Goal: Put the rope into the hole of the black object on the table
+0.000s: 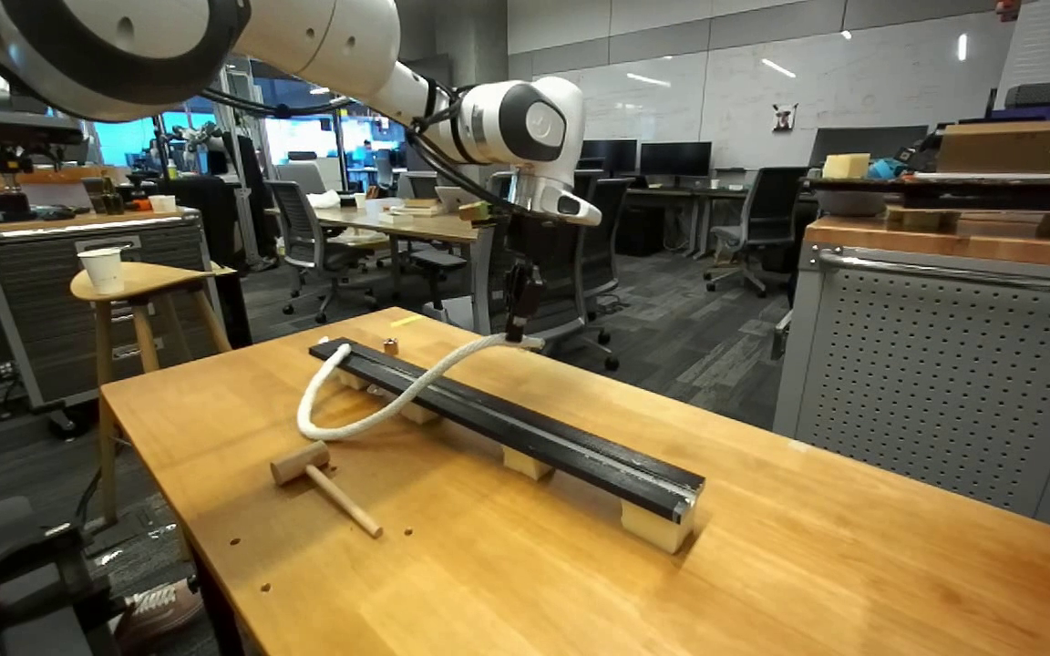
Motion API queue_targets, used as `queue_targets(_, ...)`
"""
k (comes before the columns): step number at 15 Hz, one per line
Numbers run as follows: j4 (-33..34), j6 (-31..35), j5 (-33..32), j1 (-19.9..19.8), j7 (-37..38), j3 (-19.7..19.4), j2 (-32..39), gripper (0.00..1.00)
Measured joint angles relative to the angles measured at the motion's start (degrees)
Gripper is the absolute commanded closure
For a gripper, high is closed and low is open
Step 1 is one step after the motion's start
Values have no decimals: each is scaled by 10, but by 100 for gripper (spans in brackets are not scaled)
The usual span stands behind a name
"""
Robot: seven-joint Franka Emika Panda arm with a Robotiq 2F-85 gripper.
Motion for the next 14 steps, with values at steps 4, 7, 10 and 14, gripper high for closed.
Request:
queue_targets(4,-8,0,0,-23,54,-12,-30,98)
queue_targets(7,-28,1,0,-41,86,-17,-63,98)
queue_targets(10,-63,2,0,-52,116,-24,-100,98)
queue_targets(14,-135,13,0,-56,157,-43,-149,98)
